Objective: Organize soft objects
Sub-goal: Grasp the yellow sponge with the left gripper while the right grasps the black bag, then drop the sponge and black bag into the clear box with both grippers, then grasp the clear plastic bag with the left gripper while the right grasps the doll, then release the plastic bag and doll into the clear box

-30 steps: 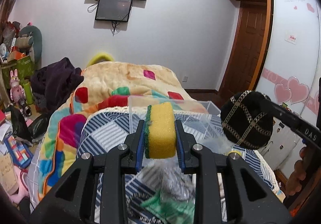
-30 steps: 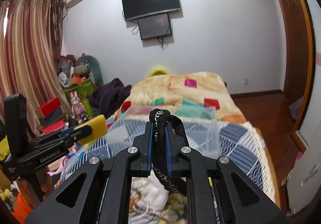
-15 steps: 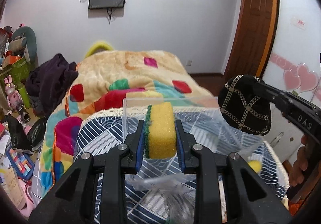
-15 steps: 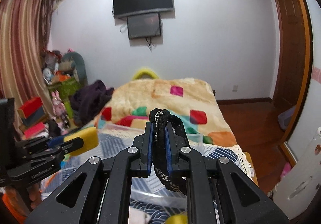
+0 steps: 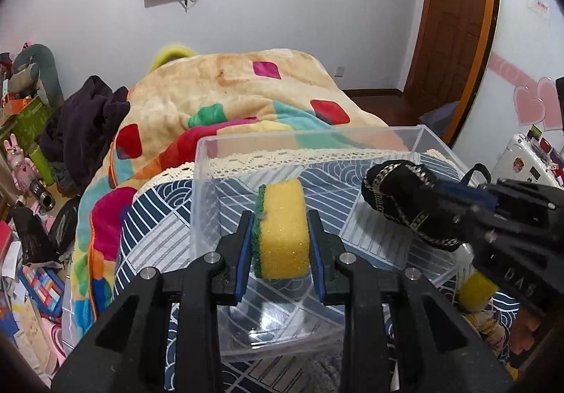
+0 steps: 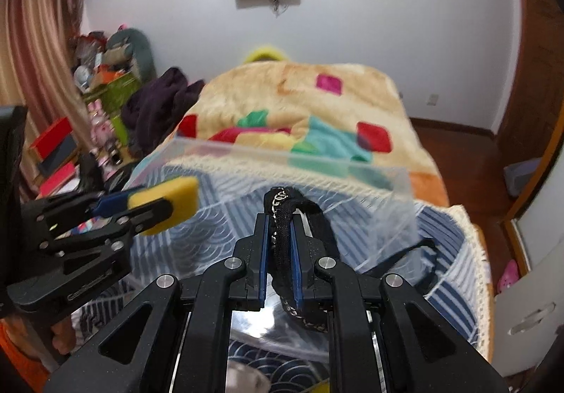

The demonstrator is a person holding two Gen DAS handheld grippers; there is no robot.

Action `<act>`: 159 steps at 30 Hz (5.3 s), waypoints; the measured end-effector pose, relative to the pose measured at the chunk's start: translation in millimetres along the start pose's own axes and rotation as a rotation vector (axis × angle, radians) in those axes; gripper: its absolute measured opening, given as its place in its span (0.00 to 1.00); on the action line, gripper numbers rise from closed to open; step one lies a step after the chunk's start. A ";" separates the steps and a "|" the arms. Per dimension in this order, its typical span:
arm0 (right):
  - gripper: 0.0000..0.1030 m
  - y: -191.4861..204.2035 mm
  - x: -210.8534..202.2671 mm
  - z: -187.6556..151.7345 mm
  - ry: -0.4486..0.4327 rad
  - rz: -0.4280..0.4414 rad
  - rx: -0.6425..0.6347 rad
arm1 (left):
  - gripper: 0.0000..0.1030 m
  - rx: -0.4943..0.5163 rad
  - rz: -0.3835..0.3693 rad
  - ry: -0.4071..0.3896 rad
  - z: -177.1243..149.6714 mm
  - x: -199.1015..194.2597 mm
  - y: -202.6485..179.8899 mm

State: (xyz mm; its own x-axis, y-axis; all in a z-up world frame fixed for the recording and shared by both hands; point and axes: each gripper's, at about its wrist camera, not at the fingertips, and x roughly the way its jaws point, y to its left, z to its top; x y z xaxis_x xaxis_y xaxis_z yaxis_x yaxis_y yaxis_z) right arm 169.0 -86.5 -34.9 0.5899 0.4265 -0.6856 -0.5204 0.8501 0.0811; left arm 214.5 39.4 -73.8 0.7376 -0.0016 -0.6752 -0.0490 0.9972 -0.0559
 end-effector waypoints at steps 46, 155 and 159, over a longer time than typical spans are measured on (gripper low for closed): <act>0.65 -39.5 -43.3 -102.9 0.041 -0.051 0.176 | 0.62 0.003 -0.159 0.059 -94.5 -41.7 -7.7; 0.82 -2.2 -69.9 -114.9 0.044 -0.087 0.037 | 0.82 -0.038 -0.111 -0.039 -135.6 -107.9 -4.1; 0.82 -6.5 -62.9 -121.6 0.081 -0.078 0.065 | 0.70 -0.042 -0.148 0.005 -144.5 -99.9 -11.9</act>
State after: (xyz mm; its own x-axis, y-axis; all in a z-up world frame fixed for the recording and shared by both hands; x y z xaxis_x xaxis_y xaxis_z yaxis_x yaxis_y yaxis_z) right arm 60.2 -156.5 -80.3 0.5741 0.3338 -0.7476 -0.4316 0.8993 0.0701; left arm 44.1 17.0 -111.9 0.7356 -0.1489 -0.6609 0.0317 0.9821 -0.1859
